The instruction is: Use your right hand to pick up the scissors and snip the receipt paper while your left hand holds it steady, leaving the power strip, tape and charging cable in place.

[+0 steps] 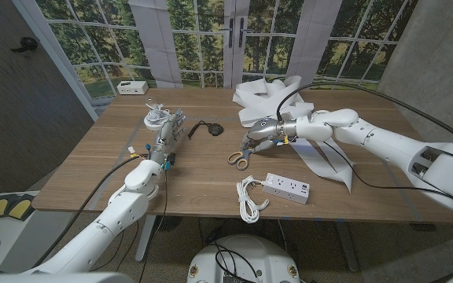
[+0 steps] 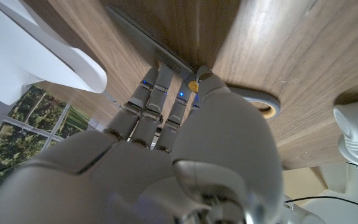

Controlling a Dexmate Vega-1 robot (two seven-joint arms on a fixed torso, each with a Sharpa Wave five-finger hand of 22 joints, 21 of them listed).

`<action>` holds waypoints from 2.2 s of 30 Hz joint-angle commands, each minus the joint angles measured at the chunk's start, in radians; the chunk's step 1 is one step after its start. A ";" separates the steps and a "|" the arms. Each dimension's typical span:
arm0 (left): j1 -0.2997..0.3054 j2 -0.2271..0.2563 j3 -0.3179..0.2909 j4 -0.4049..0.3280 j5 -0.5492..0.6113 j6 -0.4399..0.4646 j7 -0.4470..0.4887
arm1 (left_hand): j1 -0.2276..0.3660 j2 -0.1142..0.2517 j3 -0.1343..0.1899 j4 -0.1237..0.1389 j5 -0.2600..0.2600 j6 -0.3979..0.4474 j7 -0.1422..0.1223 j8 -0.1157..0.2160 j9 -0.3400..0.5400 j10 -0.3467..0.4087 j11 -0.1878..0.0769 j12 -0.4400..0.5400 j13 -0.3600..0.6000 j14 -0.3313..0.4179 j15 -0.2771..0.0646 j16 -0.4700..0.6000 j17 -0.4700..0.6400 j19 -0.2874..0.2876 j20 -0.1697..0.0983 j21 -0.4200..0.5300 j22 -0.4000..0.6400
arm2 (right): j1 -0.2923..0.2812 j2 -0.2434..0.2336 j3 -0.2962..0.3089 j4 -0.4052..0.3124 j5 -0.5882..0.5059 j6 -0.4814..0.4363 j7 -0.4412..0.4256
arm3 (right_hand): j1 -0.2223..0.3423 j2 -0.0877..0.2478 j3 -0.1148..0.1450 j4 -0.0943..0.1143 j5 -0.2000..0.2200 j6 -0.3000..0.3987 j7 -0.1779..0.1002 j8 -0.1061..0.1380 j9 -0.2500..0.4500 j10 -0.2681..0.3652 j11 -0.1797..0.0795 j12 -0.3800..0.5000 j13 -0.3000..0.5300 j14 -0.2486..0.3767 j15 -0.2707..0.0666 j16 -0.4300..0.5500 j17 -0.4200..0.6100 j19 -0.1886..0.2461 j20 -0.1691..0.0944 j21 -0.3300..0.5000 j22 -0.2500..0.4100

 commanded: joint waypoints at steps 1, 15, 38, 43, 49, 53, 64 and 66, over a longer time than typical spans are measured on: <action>0.005 -0.002 0.004 -0.007 0.005 0.001 0.006 | -0.008 0.002 -0.001 0.000 0.005 0.002 0.004 0.000 0.006 0.007 0.004 -0.002 0.003 0.010 0.004 0.003 0.004 0.005 0.001 0.007 0.004 | -0.017 -0.008 0.014 0.006 0.013 -0.004 -0.032 | 0.018 0.003 0.008 0.001 0.001 0.171 -0.072 0.015 0.136 0.126 -0.068 0.115 0.058 0.026 -0.176 0.003 0.017 0.010 -0.065 0.014 0.007; -0.003 -0.005 0.008 -0.007 0.005 0.006 0.004 | -0.012 0.003 -0.003 0.001 0.005 0.002 0.003 0.000 0.006 0.008 0.003 -0.002 0.003 0.012 0.003 0.004 0.004 0.006 0.000 0.007 0.004 | -0.068 -0.018 0.101 0.012 0.181 0.000 -0.031 | 0.029 0.002 0.020 0.000 0.003 0.190 -0.061 0.013 0.136 0.127 -0.059 0.126 0.068 0.051 -0.176 -0.011 0.046 0.012 -0.061 0.044 0.015; -0.008 -0.008 0.005 0.002 -0.001 0.002 -0.002 | -0.017 0.004 -0.005 0.002 0.005 0.002 0.004 -0.001 0.006 0.008 0.004 -0.002 0.003 0.011 0.004 0.003 0.004 0.007 -0.001 0.007 0.004 | -0.203 -0.020 0.296 -0.070 0.491 -0.041 -0.047 | 0.029 -0.003 0.030 0.003 0.004 0.195 -0.050 0.007 0.141 0.133 -0.057 0.133 0.066 0.068 -0.175 -0.049 0.072 0.004 -0.053 0.078 0.020; -0.009 -0.009 0.005 0.004 -0.003 0.002 -0.004 | -0.018 0.004 -0.005 0.002 0.005 0.002 0.003 -0.001 0.006 0.008 0.004 -0.002 0.003 0.012 0.003 0.003 0.004 0.006 -0.001 0.007 0.004 | -0.254 -0.015 0.354 -0.108 0.603 -0.058 -0.049 | 0.026 -0.002 0.031 0.005 0.004 0.195 -0.048 0.009 0.147 0.134 -0.057 0.136 0.070 0.074 -0.175 -0.052 0.080 0.003 -0.051 0.085 0.021; -0.018 -0.009 0.007 0.011 -0.002 0.002 -0.010 | -0.019 0.004 -0.005 0.002 0.006 0.002 0.004 -0.001 0.006 0.007 0.002 -0.003 0.003 0.012 0.003 0.003 0.004 0.007 -0.001 0.007 0.004 | -0.309 -0.014 0.417 -0.168 0.763 -0.103 -0.006 | 0.027 -0.002 0.034 0.004 0.006 0.195 -0.040 0.011 0.156 0.137 -0.053 0.138 0.068 0.082 -0.175 -0.059 0.089 0.004 -0.045 0.097 0.022; -0.027 -0.010 0.011 0.017 -0.002 0.003 -0.017 | -0.020 0.004 -0.006 0.002 0.006 0.002 0.005 -0.001 0.006 0.008 0.005 -0.003 0.003 0.012 0.003 0.003 0.004 0.006 -0.002 0.006 0.004 | -0.321 -0.015 0.438 -0.182 0.792 -0.111 0.011 | 0.027 -0.003 0.035 0.003 0.006 0.198 -0.038 0.011 0.157 0.143 -0.049 0.139 0.065 0.085 -0.175 -0.063 0.092 0.004 -0.043 0.102 0.023; -0.038 -0.007 0.013 0.016 0.002 0.003 -0.027 | -0.021 0.005 -0.006 0.002 0.006 0.002 0.004 -0.001 0.006 0.009 0.004 -0.002 0.003 0.012 0.004 0.003 0.004 0.007 -0.002 0.007 0.004 | -0.358 -0.006 0.490 -0.212 0.908 -0.140 0.048 | 0.026 -0.005 0.037 0.003 0.007 0.201 -0.033 0.009 0.157 0.148 -0.045 0.140 0.059 0.094 -0.175 -0.071 0.100 0.003 -0.041 0.113 0.023; -0.039 -0.007 0.013 0.016 0.002 0.004 -0.027 | -0.021 0.005 -0.006 0.002 0.006 0.002 0.005 -0.001 0.006 0.009 0.003 -0.002 0.003 0.012 0.003 0.003 0.004 0.007 -0.002 0.006 0.004 | -0.364 -0.002 0.497 -0.217 0.920 -0.142 0.047 | 0.025 -0.005 0.038 0.003 0.007 0.201 -0.033 0.009 0.158 0.149 -0.046 0.139 0.056 0.095 -0.175 -0.074 0.102 0.002 -0.041 0.115 0.024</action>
